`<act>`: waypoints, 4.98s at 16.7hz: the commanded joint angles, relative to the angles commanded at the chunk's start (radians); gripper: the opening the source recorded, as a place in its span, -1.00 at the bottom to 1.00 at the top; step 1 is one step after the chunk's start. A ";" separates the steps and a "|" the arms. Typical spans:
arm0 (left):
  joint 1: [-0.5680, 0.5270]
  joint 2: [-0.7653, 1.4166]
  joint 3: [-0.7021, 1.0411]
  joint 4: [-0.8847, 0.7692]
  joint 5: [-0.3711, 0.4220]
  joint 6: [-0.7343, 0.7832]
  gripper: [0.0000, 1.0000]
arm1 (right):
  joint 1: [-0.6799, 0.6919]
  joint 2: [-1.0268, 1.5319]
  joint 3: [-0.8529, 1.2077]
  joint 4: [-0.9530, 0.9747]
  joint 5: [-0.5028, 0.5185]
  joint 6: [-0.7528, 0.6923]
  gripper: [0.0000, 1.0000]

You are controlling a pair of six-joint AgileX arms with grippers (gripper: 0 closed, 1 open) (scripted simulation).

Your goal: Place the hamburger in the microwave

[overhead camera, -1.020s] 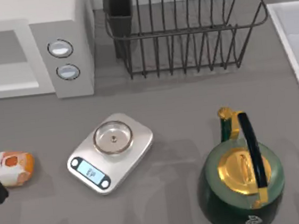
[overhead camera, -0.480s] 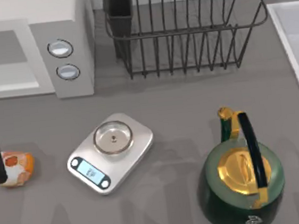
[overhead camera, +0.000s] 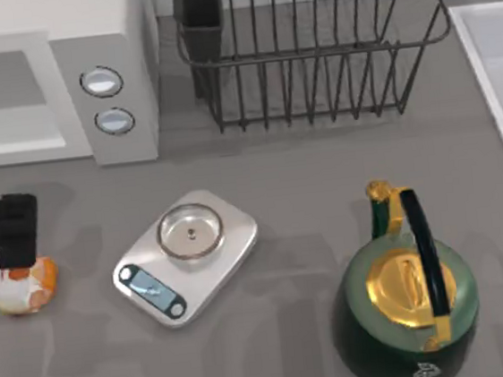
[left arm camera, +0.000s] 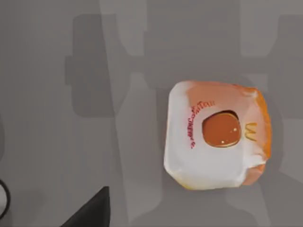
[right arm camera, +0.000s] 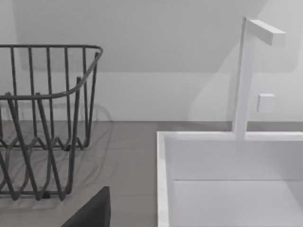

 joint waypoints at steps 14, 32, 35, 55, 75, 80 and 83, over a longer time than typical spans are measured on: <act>-0.018 0.501 0.341 -0.275 0.000 0.018 1.00 | 0.000 0.000 0.000 0.000 0.000 0.000 1.00; -0.016 0.619 0.182 0.002 0.001 0.022 1.00 | 0.000 0.000 0.000 0.000 0.000 0.000 1.00; -0.016 0.650 0.179 0.036 0.001 0.022 1.00 | 0.000 0.000 0.000 0.000 0.000 0.000 1.00; -0.016 0.650 0.179 0.036 0.001 0.022 -1.00 | 0.000 0.000 0.000 0.000 0.000 0.000 1.00; -0.023 0.434 0.420 -0.433 0.006 0.016 -1.00 | 0.000 0.000 0.000 0.000 0.000 0.000 1.00; -0.024 0.435 0.427 -0.426 0.002 0.018 -1.00 | 0.000 0.000 0.000 0.000 0.000 0.000 1.00; -0.022 0.447 0.425 -0.400 0.005 0.022 -1.00 | 0.000 0.000 0.000 0.000 0.000 0.000 1.00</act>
